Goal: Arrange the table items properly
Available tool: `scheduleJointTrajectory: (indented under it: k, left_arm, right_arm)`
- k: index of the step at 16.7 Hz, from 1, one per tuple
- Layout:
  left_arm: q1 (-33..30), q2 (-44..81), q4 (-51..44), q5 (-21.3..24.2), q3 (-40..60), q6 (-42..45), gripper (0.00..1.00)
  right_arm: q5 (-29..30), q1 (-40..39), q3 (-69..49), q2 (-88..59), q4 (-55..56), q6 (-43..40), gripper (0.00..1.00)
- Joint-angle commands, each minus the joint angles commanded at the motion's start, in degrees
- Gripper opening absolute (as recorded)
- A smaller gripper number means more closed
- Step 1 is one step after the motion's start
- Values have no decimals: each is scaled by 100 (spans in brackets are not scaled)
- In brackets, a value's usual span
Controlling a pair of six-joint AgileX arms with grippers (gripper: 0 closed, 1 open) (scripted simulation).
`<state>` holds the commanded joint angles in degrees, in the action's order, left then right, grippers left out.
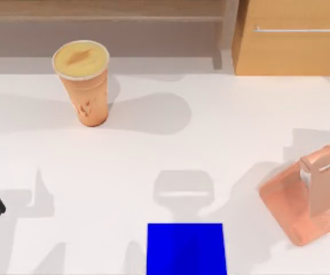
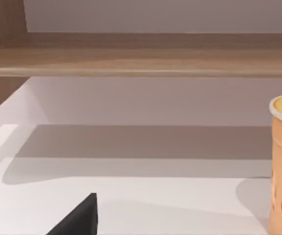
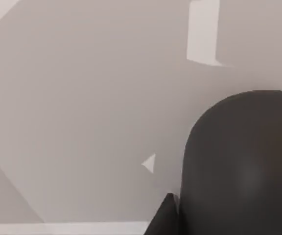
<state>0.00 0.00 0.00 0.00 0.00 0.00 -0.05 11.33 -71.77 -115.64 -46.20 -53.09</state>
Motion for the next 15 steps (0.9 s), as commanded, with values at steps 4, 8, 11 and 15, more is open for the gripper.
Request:
scheduleJointTrajectory:
  k: [4,8,11,15]
  left_arm:
    - [0,0,0,0,0,0,100]
    - [0,0,0,0,0,0,100]
    - [0,0,0,0,0,0,100]
    - [0,0,0,0,0,0,100]
  right_arm:
    - [0,0,0,0,0,0,0]
    - [0,0,0,0,0,0,0]
    - [-5,-5,-6,39,-24,13,0]
    - [-10,15,-336,156,-451,4,0]
